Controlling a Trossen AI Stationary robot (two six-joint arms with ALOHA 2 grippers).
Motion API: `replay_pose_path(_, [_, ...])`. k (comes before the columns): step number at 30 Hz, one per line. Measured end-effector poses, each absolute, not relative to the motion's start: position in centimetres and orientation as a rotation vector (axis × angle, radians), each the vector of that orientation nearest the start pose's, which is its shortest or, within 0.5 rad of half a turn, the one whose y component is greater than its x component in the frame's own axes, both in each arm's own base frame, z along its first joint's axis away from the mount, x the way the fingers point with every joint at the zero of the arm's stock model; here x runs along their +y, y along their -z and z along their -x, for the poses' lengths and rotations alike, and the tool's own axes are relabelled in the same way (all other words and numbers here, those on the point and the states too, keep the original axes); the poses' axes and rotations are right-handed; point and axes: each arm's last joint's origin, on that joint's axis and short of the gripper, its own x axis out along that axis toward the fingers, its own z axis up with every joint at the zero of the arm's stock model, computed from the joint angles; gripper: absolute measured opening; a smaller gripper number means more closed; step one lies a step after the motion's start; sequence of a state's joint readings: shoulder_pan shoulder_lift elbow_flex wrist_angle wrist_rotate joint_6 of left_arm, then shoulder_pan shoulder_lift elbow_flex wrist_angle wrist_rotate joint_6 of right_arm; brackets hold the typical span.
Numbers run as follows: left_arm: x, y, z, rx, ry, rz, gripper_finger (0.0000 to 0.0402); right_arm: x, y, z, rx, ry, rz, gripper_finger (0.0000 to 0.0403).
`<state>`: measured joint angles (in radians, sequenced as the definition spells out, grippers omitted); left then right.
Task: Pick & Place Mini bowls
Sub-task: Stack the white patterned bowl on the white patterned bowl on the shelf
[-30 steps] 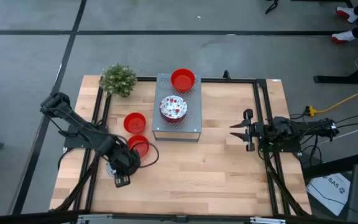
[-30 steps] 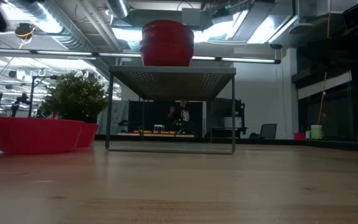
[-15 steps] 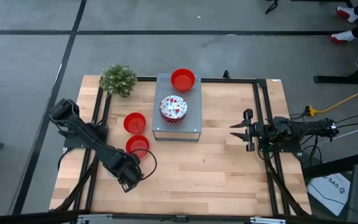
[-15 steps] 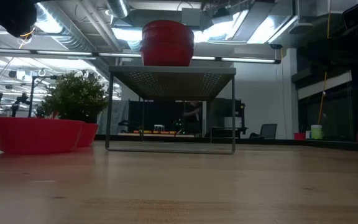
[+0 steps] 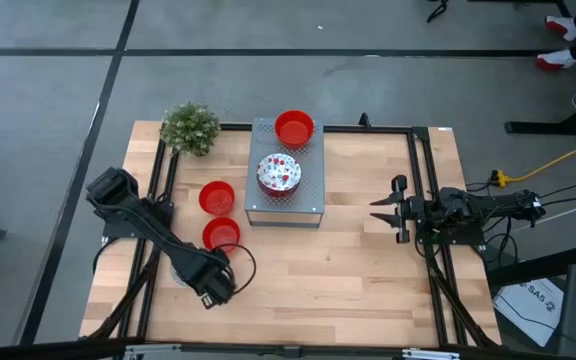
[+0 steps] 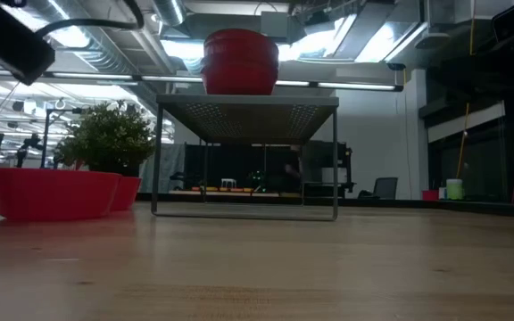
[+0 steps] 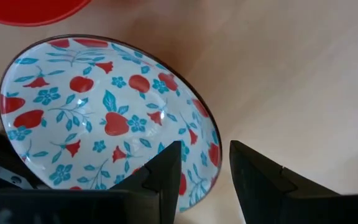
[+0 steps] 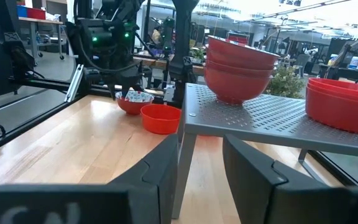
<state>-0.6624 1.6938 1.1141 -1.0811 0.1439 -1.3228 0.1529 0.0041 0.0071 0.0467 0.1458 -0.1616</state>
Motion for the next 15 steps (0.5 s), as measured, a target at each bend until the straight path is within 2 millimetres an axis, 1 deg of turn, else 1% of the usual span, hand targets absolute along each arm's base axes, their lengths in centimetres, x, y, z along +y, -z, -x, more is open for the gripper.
replay_pose_path(12, [-17.0, -16.8, -21.6, 1.713, -0.598, 0.497, 0.0129, 1.1, -17.0, -9.7, -0.05, -0.003, 0.154, 0.0127])
replay_pose_path(15, [-17.0, -16.6, -21.6, 1.706, -0.598, 0.494, 0.0119, 1.1, -17.0, -9.7, -0.05, -0.003, 0.154, 0.0127])
